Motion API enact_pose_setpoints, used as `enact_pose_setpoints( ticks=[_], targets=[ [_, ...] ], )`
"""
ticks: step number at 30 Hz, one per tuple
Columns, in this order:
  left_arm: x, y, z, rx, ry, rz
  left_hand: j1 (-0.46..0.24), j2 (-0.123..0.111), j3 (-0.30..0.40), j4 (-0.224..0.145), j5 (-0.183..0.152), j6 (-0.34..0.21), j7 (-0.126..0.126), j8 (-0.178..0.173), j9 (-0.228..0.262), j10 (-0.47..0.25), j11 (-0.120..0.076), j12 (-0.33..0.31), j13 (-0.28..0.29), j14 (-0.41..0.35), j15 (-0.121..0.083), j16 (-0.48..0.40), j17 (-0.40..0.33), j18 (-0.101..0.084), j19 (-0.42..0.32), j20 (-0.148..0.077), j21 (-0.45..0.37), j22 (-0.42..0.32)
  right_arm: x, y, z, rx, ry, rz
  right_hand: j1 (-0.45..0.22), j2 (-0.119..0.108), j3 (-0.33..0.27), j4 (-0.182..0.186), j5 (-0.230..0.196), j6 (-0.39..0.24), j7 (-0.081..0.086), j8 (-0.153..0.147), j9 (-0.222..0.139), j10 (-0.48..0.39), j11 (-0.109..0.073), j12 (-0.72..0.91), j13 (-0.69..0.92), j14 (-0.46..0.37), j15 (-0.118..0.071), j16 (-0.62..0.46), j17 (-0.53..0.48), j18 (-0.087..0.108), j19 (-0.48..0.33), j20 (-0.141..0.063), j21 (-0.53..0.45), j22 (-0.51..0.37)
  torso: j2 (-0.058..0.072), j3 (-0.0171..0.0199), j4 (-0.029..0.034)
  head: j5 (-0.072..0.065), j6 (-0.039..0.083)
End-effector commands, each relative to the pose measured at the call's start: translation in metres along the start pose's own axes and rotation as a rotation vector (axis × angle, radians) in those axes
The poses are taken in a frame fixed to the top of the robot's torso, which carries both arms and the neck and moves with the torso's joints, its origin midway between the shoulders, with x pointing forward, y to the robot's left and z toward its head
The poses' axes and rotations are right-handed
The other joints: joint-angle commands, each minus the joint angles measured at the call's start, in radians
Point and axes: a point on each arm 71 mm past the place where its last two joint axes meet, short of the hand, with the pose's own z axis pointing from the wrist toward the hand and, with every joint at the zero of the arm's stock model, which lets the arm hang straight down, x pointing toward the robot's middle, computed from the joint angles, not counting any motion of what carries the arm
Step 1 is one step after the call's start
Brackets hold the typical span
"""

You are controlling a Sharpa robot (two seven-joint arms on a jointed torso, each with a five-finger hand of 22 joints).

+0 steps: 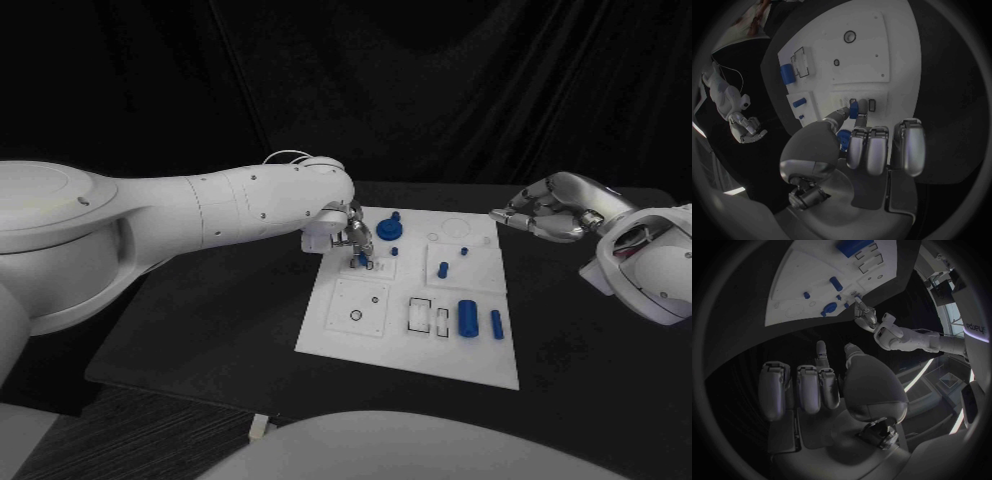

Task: Assemble the parts on the task board

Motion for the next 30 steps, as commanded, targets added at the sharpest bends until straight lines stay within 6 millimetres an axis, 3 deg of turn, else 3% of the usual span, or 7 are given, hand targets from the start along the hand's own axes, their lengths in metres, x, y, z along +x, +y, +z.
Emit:
enact_pose_setpoints(
  ticks=[1,30],
  targets=[
    [0.0014,-0.0027,0.0015,0.023,-0.004,-0.006,-0.020,0.011,0.046,0.005,-0.002,0.025,-0.007,0.015,0.019,0.115,-0.011,0.018,0.270,0.120,-0.009,0.014,0.278,-0.030,-0.001,-0.001,-0.012,0.104,0.0008,-0.0018,-0.0007,0.019,0.003,0.001,0.021,-0.006,0.019,-0.001,0.013,-0.009,-0.001,0.014,0.015,0.099,0.009,0.017,0.265,0.082,0.002,-0.011,0.149,0.002,0.047,0.004,-0.024,0.235,-0.001,0.0008,-0.0010,0.000,0.000],
    [0.0080,-0.0044,0.0093,0.029,0.006,-0.010,-0.025,0.007,0.050,0.012,-0.018,0.023,-0.006,0.012,0.020,0.115,-0.010,0.018,0.270,0.120,-0.008,0.014,0.278,-0.029,-0.004,0.000,-0.018,0.101,0.0010,-0.0040,-0.0011,0.026,0.007,0.000,0.023,-0.007,0.019,-0.001,0.015,-0.010,0.000,0.014,0.015,0.099,0.009,0.017,0.265,0.081,0.002,-0.012,0.147,0.002,0.046,0.004,-0.026,0.234,-0.001,0.0007,-0.0007,0.000,0.000]
  ],
)
